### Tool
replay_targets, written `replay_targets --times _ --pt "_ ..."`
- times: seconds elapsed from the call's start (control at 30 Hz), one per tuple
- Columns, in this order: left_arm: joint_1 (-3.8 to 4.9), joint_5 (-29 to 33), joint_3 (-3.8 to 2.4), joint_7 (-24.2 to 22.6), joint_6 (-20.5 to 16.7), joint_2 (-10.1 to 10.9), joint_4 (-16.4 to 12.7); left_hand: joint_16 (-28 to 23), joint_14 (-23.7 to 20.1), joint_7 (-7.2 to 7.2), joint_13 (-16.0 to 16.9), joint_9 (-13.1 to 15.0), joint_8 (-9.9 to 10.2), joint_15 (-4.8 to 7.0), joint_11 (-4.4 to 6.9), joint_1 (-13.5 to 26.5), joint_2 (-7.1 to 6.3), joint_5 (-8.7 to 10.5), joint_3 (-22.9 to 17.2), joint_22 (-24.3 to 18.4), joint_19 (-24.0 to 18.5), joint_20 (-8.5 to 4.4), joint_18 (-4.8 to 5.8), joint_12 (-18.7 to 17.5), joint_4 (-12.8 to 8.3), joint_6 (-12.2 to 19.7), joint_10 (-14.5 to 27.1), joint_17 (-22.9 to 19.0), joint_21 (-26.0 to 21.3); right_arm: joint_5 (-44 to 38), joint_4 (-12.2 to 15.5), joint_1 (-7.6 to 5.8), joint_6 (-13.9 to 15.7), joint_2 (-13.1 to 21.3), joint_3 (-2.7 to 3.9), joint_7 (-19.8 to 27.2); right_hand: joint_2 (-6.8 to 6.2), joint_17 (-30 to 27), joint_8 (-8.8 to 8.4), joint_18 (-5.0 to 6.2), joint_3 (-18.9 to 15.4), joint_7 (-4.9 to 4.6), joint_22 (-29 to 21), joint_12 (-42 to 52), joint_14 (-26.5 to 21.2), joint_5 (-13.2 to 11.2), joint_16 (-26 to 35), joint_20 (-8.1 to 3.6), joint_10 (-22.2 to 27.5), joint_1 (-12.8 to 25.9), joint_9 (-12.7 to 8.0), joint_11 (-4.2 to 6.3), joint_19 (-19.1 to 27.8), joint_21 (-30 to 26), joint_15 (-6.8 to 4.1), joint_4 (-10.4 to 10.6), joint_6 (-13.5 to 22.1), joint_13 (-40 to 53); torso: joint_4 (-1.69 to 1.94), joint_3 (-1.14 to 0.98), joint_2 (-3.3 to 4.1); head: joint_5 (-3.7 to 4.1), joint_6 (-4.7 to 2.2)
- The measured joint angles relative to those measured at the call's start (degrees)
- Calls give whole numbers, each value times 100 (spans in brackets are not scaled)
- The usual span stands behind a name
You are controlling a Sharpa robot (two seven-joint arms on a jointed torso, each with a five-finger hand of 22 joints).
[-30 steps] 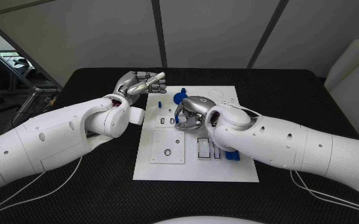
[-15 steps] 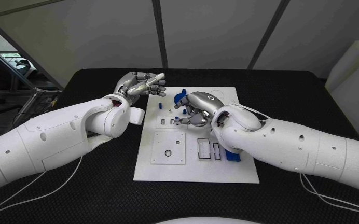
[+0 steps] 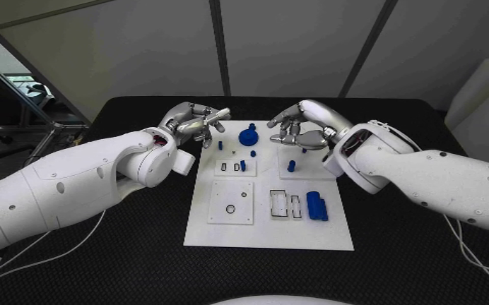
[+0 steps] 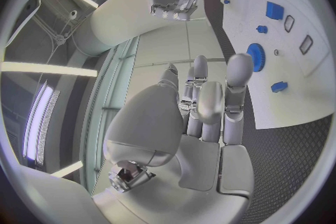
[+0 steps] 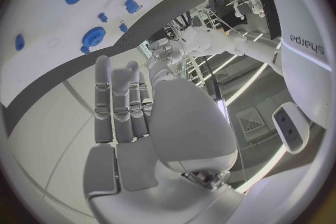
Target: Assemble the parts on the task board
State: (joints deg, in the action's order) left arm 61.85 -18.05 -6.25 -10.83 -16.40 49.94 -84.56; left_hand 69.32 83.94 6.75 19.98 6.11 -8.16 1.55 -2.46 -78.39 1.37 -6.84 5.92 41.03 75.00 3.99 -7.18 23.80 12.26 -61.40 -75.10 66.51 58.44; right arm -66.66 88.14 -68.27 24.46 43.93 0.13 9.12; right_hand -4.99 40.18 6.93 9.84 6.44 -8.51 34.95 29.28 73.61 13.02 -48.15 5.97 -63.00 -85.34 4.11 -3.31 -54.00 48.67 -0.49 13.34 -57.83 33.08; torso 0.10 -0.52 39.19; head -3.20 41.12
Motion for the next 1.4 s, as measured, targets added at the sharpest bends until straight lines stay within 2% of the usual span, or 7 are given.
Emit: replay_targets --times 0.1,0.3,0.47,0.5,0.57,0.9,1.4 --pt "40 -351 -1 400 163 12 9 844 12 -41 646 135 -222 12 43 66 36 0 66 883 181 -17 147 810 98 42 145 748 690 520 -114 -105 -169 132 10 101 -28 -672 -67 0 144 -52 -378 -733 -434 -5 1149 105 -94 -123 -6 -94 293 -602 102 31 -52 -676 -15 -10 -21 -18 4" --pt "189 -1454 -2 1472 671 -26 37 1621 10 -128 3260 636 -905 132 170 324 100 0 208 2191 460 -76 148 3524 349 125 46 845 1632 1671 -493 -210 -514 279 70 315 -104 -1598 -169 -1 237 -139 -1174 -1822 -505 83 2787 420 -533 -73 -13 -202 439 -1778 303 201 -199 -1791 -45 -41 -70 -50 42" --pt "365 -2456 -3 2239 1068 -176 41 1835 10 -215 4029 1023 -1351 132 231 699 95 4 479 2727 610 -106 155 4255 425 212 -86 845 1968 2182 -641 -236 -673 324 89 432 -117 -1994 -250 -1 211 -143 -1734 -2256 -59 130 3443 439 -852 -60 -13 -213 81 -2469 302 177 -250 -2317 -54 -54 -101 -63 68" --pt "400 -2622 -3 2377 1144 -215 50 1858 -3 -218 4118 1088 -1422 149 237 756 105 22 526 2833 652 -118 158 4333 424 215 -123 845 2030 2228 -640 -239 -696 330 90 445 -118 -2030 -250 -2 201 -127 -1795 -2292 -6 136 3507 436 -891 -60 -13 -211 25 -2539 295 168 -278 -2363 -55 -55 -103 -67 73" --pt "465 -2972 -7 2685 1320 -303 78 1894 11 -256 4225 1201 -1536 173 256 791 131 22 583 2972 691 -142 507 4432 436 253 -141 844 2114 2287 -620 -244 -743 334 92 469 -117 -2068 -260 -1 187 -122 -1865 -2316 31 136 3583 418 -908 -60 -13 -211 -32 -2620 294 153 -285 -2417 -57 -59 -104 -77 79" --pt "653 -3867 178 3580 1884 -704 353 1900 11 -276 4263 1441 -1720 173 256 888 136 22 680 3025 691 -142 368 4488 440 316 -141 844 2156 2188 -498 -244 -793 283 92 480 -141 -2251 -278 -3 77 -154 -2176 -2494 72 213 3968 461 -915 9 -12 -244 -170 -3006 335 121 -253 -2628 -62 -54 -101 -59 118" --pt "723 -4241 274 3958 2330 -1136 685 1900 11 -275 4166 1557 -1803 173 266 963 151 21 744 3024 690 -142 369 4385 441 398 -82 843 2156 1891 -503 -245 -777 250 92 363 -161 -2325 -278 -3 -56 -154 -2331 -2516 132 262 4158 446 -967 92 -12 -275 -326 -3188 377 112 -253 -2679 -59 -42 -88 -51 135"
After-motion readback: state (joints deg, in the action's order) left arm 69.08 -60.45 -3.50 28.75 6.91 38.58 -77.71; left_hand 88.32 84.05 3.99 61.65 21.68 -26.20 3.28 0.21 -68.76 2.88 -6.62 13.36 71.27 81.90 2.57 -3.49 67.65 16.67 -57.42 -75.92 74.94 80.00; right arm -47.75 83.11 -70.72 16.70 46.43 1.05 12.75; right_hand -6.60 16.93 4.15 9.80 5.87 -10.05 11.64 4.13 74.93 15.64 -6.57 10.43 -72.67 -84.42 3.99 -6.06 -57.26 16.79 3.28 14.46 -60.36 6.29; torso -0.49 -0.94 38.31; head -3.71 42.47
